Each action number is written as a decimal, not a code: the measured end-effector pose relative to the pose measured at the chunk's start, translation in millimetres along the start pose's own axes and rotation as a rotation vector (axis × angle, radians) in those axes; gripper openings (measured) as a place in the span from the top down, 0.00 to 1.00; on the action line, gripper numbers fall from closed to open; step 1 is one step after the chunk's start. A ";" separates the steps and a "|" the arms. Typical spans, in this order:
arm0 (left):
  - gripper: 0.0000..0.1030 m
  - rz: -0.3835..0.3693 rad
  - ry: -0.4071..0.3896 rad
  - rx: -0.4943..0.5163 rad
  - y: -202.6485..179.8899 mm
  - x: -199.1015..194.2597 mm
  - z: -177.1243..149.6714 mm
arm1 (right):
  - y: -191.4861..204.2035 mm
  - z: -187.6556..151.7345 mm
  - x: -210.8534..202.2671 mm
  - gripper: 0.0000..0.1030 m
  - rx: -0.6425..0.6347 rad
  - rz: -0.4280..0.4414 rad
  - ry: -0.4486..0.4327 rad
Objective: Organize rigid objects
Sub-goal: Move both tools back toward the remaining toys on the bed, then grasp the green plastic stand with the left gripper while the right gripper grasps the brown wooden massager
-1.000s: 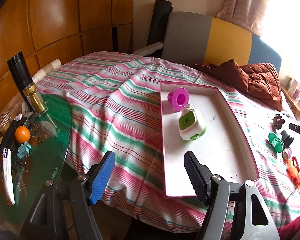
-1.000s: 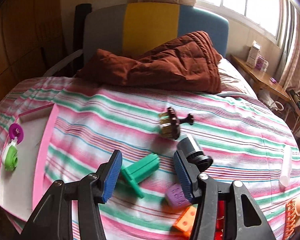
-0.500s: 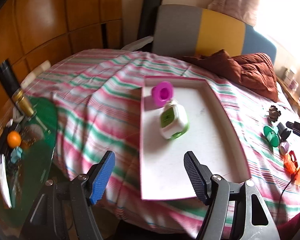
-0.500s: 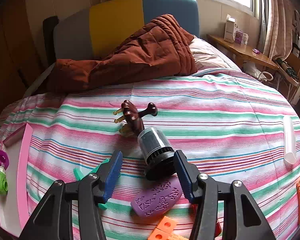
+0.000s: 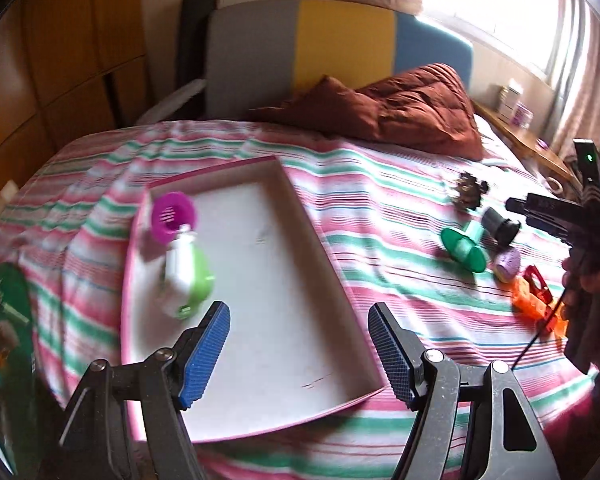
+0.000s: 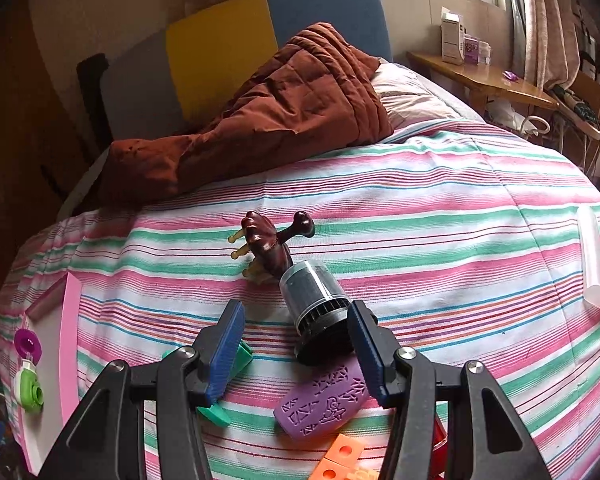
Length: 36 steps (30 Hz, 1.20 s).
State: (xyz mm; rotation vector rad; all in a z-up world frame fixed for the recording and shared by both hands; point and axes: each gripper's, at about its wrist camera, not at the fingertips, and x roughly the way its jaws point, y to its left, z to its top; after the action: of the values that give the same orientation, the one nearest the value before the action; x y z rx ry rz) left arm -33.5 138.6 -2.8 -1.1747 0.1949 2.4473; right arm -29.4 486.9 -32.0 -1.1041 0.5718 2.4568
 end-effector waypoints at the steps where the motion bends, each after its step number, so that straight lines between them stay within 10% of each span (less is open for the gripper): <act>1: 0.30 -0.017 0.007 0.015 -6.9 3.9 2.1 | -2.9 0.8 -0.5 0.47 0.019 0.007 0.002; 16: 0.30 -0.312 0.064 0.326 -129.0 81.6 64.6 | -23.5 3.8 2.7 0.47 0.129 0.010 0.040; 25: 0.30 -0.343 0.142 0.459 -184.0 144.5 79.8 | -29.0 7.8 -2.6 0.47 0.146 0.022 0.014; 27: 0.43 -0.332 0.187 0.488 -190.3 161.8 75.7 | -29.2 8.0 -0.6 0.47 0.148 0.031 0.023; 33: 0.47 -0.363 0.155 0.375 -164.5 152.3 62.4 | -25.9 7.1 1.3 0.47 0.131 0.028 0.029; 36: 0.70 -0.329 0.150 0.278 -142.4 140.3 45.5 | -24.3 6.1 1.3 0.47 0.125 0.035 0.032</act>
State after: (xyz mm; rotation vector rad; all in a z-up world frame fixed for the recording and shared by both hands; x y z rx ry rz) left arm -83.5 324.0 -74.7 -1.1624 0.3445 1.9778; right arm -21.8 510.7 -34.3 -1.0945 0.7495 2.4005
